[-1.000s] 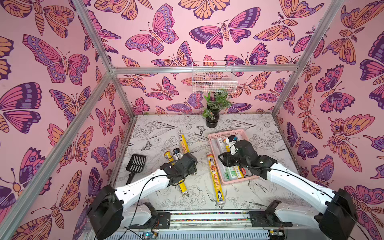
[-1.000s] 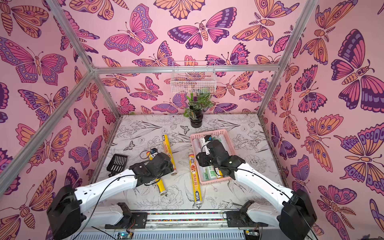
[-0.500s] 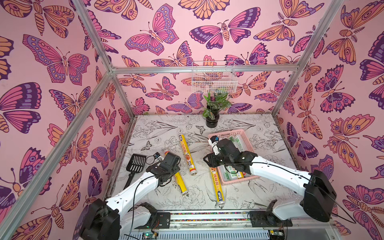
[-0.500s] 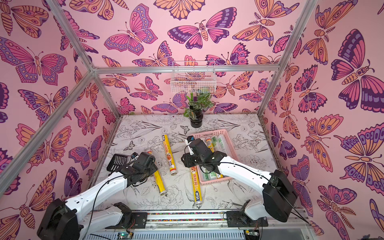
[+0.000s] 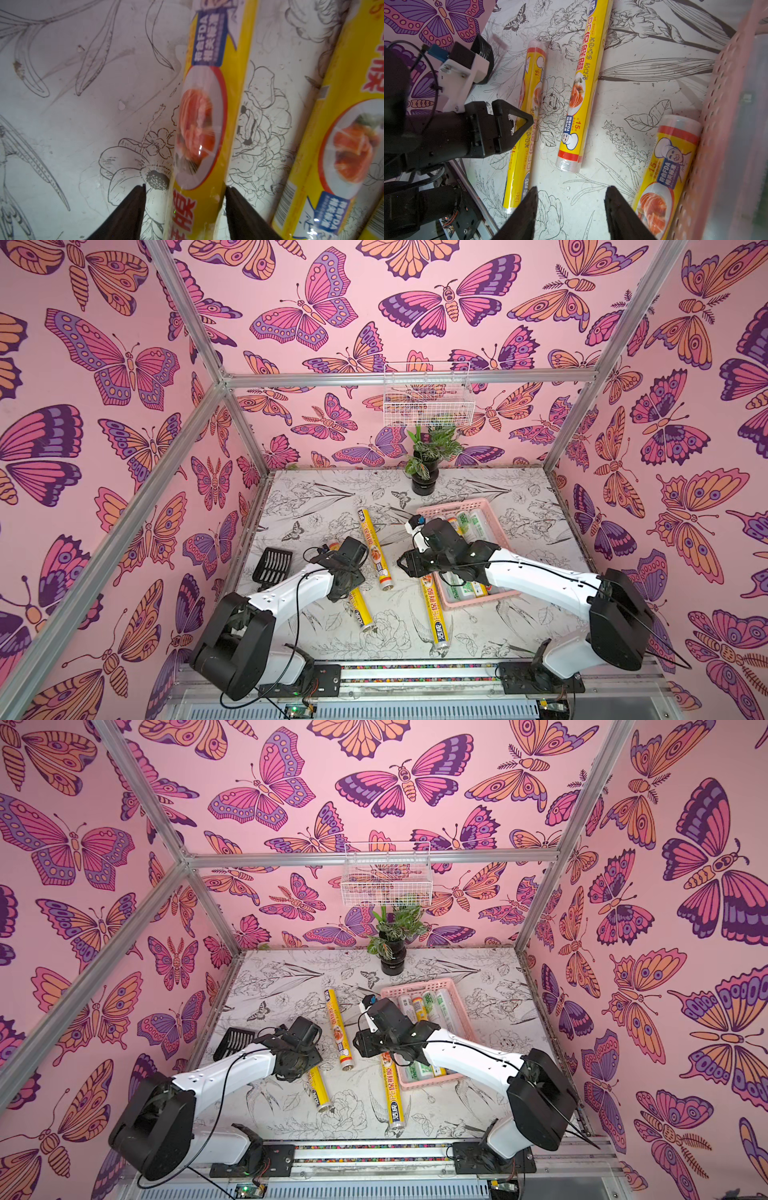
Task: Put the plastic wrap into the basket
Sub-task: Pick up the plastic wrap from the center of the board.
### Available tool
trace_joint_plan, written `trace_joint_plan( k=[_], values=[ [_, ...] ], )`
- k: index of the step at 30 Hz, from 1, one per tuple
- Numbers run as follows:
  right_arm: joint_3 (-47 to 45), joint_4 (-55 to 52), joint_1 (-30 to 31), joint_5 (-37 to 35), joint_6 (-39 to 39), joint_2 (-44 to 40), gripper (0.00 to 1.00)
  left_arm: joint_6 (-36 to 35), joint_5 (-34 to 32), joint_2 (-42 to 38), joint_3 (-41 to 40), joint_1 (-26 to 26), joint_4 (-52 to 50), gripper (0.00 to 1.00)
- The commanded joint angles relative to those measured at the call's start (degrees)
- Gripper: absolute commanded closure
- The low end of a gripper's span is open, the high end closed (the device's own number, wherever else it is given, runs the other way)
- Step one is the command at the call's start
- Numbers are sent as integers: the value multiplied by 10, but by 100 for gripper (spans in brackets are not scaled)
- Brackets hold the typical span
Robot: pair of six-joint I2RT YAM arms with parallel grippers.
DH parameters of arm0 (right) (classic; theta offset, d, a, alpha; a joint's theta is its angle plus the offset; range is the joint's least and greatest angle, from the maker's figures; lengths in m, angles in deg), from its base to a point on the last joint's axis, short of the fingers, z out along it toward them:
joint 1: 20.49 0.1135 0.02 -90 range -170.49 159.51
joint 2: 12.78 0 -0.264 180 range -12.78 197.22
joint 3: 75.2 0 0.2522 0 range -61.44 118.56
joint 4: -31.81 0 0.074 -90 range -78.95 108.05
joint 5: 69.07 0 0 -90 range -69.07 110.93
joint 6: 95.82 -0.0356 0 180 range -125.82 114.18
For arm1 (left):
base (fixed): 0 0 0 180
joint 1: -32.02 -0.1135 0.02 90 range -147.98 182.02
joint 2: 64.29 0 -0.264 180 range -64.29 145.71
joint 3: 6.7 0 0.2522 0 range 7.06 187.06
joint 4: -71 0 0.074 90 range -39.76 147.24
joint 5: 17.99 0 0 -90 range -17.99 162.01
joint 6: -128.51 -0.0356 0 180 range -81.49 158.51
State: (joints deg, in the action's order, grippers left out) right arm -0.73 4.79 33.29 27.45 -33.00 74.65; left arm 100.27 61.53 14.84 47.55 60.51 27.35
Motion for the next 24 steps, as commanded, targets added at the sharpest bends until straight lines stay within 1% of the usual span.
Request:
trace_joint_plan(
  k=[1,8,11,14,17,20,24],
  values=[
    [19,-6,4,2,-5,5,44,-15,13,16,6,-4,-16,36],
    [17,-11,4,-5,-4,5,44,-29,20,34,8,-4,-17,44],
    [18,-16,4,-11,-3,5,44,-30,17,30,6,-4,-17,50],
    [17,-20,4,-18,-2,0,44,-39,25,22,11,-3,-19,60],
    [13,-25,4,-39,0,-14,44,-49,35,-2,19,-3,-23,66],
    [7,-33,3,-74,2,-37,44,-59,50,-35,33,0,-25,72],
    [-10,-40,-5,-134,0,-82,43,-61,52,-90,66,23,-26,75]
  ],
)
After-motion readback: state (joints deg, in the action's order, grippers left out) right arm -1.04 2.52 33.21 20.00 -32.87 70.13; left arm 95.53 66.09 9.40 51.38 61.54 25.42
